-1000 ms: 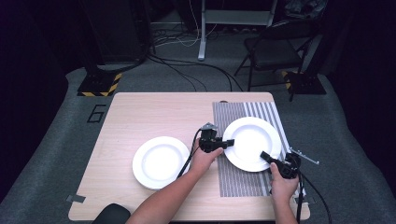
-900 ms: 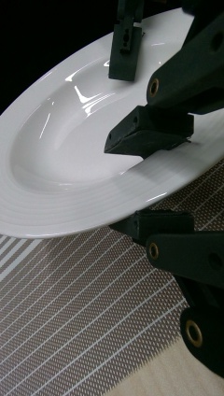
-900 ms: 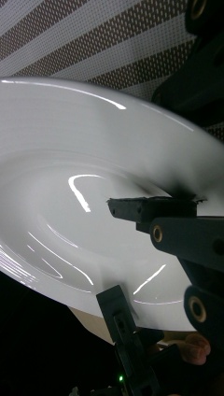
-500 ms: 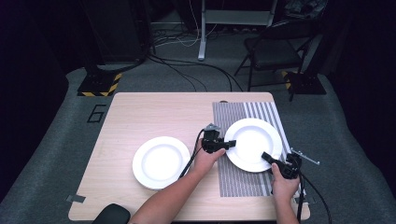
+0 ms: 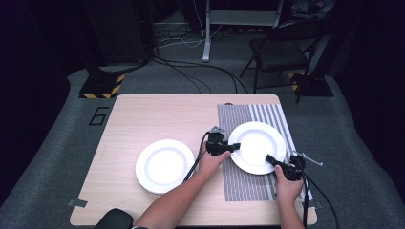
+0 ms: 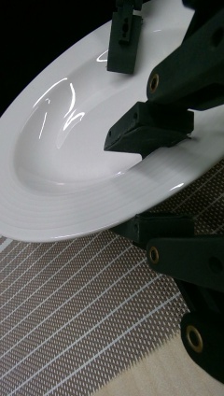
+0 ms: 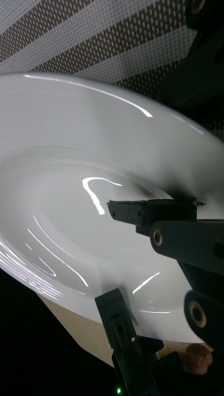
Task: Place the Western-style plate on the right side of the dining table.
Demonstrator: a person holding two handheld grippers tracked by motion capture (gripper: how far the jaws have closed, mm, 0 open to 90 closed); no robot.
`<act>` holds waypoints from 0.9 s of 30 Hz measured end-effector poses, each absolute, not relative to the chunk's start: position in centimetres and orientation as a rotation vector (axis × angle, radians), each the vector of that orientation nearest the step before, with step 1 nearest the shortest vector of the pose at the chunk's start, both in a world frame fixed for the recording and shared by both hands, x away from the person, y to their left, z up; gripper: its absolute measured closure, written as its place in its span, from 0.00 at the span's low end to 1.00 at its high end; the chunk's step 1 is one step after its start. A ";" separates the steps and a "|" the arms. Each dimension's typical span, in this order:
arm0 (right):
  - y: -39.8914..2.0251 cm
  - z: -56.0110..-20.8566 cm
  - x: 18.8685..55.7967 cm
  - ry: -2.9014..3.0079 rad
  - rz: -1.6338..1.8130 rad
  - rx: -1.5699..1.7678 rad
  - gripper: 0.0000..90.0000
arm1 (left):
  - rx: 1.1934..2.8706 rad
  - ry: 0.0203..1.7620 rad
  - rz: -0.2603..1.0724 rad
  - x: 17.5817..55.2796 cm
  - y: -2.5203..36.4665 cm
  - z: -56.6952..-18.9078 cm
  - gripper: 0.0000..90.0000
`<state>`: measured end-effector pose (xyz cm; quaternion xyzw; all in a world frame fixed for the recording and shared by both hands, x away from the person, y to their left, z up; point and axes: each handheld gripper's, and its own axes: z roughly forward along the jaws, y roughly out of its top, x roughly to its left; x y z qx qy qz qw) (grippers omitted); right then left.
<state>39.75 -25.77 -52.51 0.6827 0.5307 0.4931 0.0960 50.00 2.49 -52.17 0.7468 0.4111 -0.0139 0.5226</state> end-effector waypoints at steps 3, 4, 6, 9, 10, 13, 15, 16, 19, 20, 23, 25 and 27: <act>-25.7 -52.6 40.0 1.564 1.450 2.037 0.74 | 1.791 0.997 -0.030 50.1 2.3 -52.1 0.66; -25.7 -52.7 40.1 1.566 1.442 2.036 0.74 | 1.791 0.994 -0.024 50.1 2.3 -52.2 0.66; -25.7 -52.8 40.2 1.562 1.439 2.038 0.74 | 1.793 1.000 -0.024 50.1 2.2 -52.2 0.66; -25.6 -52.8 40.4 1.566 1.423 2.043 0.74 | 1.796 1.013 -0.023 50.3 2.3 -52.4 0.65; -25.6 -52.7 40.4 1.570 1.418 2.045 0.74 | 1.793 1.016 -0.022 50.4 2.3 -52.6 0.65; -25.5 -53.0 40.6 1.580 1.412 2.046 0.73 | 1.792 1.028 -0.031 50.5 2.3 -52.8 0.65; -25.4 -53.1 40.7 1.572 1.405 2.061 0.73 | 1.798 1.026 -0.030 50.5 2.3 -52.9 0.65; -25.4 -53.2 40.7 1.578 1.401 2.061 0.73 | 1.794 1.027 -0.035 50.6 2.3 -52.9 0.65; -25.4 -53.2 40.8 1.581 1.400 2.049 0.72 | 1.795 1.025 -0.034 50.6 2.4 -53.0 0.65; -25.4 -53.2 40.8 1.586 1.395 2.045 0.72 | 1.793 1.027 -0.034 50.6 2.3 -53.1 0.64; -25.5 -53.3 40.9 1.586 1.398 2.040 0.72 | 1.795 1.026 -0.037 50.7 2.3 -53.1 0.64; -25.4 -53.2 40.9 1.588 1.390 2.032 0.70 | 1.797 1.029 -0.033 50.7 2.3 -53.1 0.64; -25.3 -53.0 40.9 1.598 1.370 2.030 0.68 | 1.796 1.042 -0.024 50.7 2.2 -53.0 0.62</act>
